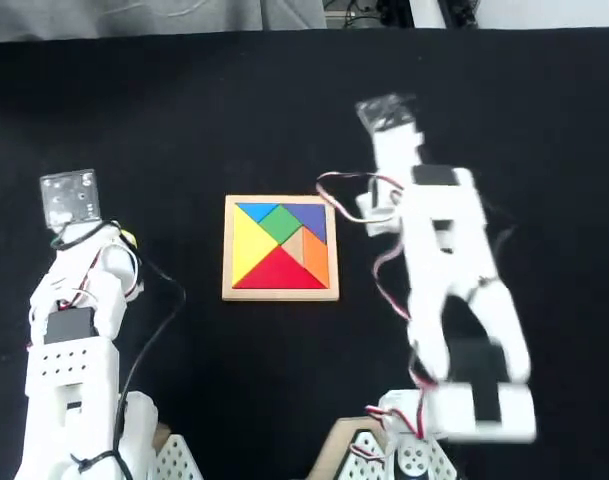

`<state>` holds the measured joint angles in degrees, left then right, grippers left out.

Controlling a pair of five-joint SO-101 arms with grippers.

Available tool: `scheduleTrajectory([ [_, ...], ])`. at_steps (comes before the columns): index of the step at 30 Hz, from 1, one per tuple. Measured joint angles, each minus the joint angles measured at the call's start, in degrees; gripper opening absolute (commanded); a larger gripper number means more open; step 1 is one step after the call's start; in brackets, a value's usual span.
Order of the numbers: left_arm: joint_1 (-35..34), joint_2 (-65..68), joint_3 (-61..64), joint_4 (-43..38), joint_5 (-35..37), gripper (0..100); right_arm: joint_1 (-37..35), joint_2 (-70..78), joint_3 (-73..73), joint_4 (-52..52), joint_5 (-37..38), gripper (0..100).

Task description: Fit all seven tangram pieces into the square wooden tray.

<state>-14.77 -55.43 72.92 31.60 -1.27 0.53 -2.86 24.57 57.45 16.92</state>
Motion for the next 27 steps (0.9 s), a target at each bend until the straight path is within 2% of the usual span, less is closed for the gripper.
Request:
scheduleTrajectory([
  [3, 0.00, -0.62, -0.62, 0.26, -3.25, 3, 0.88, -9.85, 0.00, 3.87, -0.26, 1.1],
  [7, -1.76, -5.54, -5.63, 5.19, -3.96, 3, 0.79, -23.91, 0.00, 7.47, -0.35, 1.5],
  [14, -2.81, -24.18, -12.57, 8.53, -4.04, 3, 0.79, -48.26, 0.18, 8.18, -0.53, 1.5],
  [22, 1.67, -47.74, -9.58, 9.05, -4.04, 3, 0.88, -78.59, 9.76, 8.26, -0.62, 1.6],
  [24, 2.46, -48.18, -8.26, 9.05, -4.04, 3, 0.79, -86.51, 13.63, 8.26, -0.62, 2.1],
  [27, 3.34, -48.26, -5.80, 10.90, -4.04, 3, 0.79, -97.93, 19.96, 8.26, -0.62, 7.8],
])
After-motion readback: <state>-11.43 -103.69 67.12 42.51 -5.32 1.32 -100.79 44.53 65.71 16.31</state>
